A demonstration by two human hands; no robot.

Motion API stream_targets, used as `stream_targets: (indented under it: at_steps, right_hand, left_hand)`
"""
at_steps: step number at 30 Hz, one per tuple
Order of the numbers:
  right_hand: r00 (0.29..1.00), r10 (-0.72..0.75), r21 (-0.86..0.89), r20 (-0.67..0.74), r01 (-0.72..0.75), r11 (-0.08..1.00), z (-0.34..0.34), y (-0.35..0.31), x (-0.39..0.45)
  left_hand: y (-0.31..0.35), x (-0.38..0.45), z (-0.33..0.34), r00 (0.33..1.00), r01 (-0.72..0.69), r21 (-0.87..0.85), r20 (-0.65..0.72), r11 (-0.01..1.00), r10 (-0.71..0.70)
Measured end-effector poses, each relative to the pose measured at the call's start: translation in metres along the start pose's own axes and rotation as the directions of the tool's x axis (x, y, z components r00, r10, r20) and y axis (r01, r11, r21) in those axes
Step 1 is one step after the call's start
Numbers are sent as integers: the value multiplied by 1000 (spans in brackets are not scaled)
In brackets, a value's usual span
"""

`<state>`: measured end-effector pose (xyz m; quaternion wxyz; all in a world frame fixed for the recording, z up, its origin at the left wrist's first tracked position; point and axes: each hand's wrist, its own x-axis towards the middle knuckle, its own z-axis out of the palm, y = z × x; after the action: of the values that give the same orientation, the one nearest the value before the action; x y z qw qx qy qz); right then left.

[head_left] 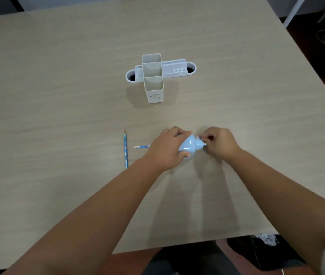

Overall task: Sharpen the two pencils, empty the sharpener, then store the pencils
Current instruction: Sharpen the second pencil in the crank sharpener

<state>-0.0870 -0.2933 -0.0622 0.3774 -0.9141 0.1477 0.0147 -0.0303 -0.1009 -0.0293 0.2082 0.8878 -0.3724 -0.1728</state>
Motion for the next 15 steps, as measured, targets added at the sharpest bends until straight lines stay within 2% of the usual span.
stream_targets:
  at_steps: [2,4,7,9,10,12,15]
  right_hand:
    - [998,3,-49,68,0,999,4,9,-30]
    - [997,-35,29,67,33,999,-8,4,-63]
    - [985,-154,138,-77,164,977,-32,-15,-55]
    - [977,-147,108,-152,164,980,-33,-19,-22]
    - [984,-106,87,-140,119,989,-28,-18,-5]
    - [1000,-10,45,-23,11,999,-11,-8,5]
    - [996,5,-41,89,-1,999,0,5,-35]
  left_hand:
    - [0,-1,2,1000,9,-21,-23,1000,-9]
    - [-2,-1,2,1000,-3,-20,-17,1000,3]
    - [-2,1,-1,999,-41,22,17,999,41]
    - [-4,2,-1,999,-42,27,31,999,42]
    - [-4,2,-1,999,-36,28,28,999,36]
    - [-4,1,-1,999,-31,18,7,999,31]
    - [-5,0,1,1000,-8,-19,-29,1000,7]
